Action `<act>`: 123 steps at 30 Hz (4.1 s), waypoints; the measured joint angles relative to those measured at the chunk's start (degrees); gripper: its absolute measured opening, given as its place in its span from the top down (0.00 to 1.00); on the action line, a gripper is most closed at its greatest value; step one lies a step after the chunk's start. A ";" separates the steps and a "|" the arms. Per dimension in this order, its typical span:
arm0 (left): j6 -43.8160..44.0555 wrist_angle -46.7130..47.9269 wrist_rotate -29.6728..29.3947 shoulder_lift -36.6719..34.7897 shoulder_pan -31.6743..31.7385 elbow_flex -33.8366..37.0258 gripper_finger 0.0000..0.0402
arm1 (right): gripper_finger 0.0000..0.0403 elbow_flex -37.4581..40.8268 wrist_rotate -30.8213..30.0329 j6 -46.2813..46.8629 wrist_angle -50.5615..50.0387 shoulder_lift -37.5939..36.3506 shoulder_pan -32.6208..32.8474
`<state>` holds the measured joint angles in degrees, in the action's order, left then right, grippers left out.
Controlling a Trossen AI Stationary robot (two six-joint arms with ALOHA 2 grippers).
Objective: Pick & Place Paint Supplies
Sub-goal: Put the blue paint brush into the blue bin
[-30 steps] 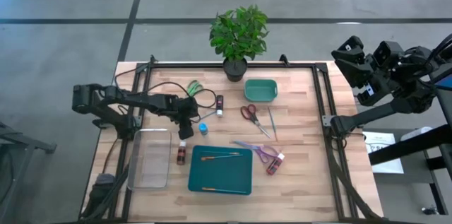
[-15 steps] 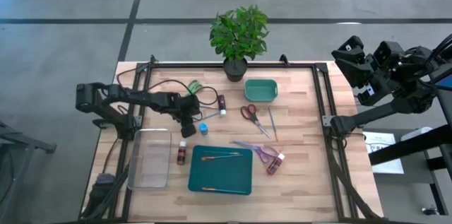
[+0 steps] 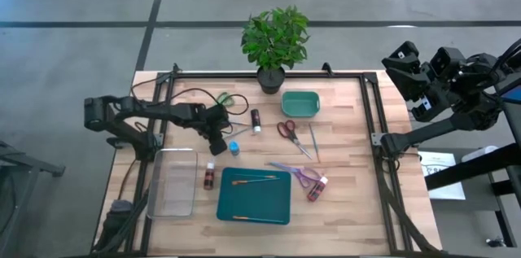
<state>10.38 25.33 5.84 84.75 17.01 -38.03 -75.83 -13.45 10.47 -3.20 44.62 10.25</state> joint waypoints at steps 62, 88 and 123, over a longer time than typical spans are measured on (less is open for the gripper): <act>-0.83 1.63 -0.65 -4.08 -0.21 5.17 0.99 | 0.68 0.26 0.39 0.05 0.02 0.00 0.00; -2.42 6.44 2.80 -8.23 -0.44 -6.44 1.00 | 0.68 0.33 -1.82 0.38 -3.67 0.22 -0.01; 3.35 4.07 16.59 0.03 -24.43 -17.24 1.00 | 0.68 0.37 -4.84 2.49 -4.94 1.79 -0.01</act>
<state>13.73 29.40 22.42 84.78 -7.42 -55.27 -75.46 -18.29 12.97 -8.14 46.41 10.24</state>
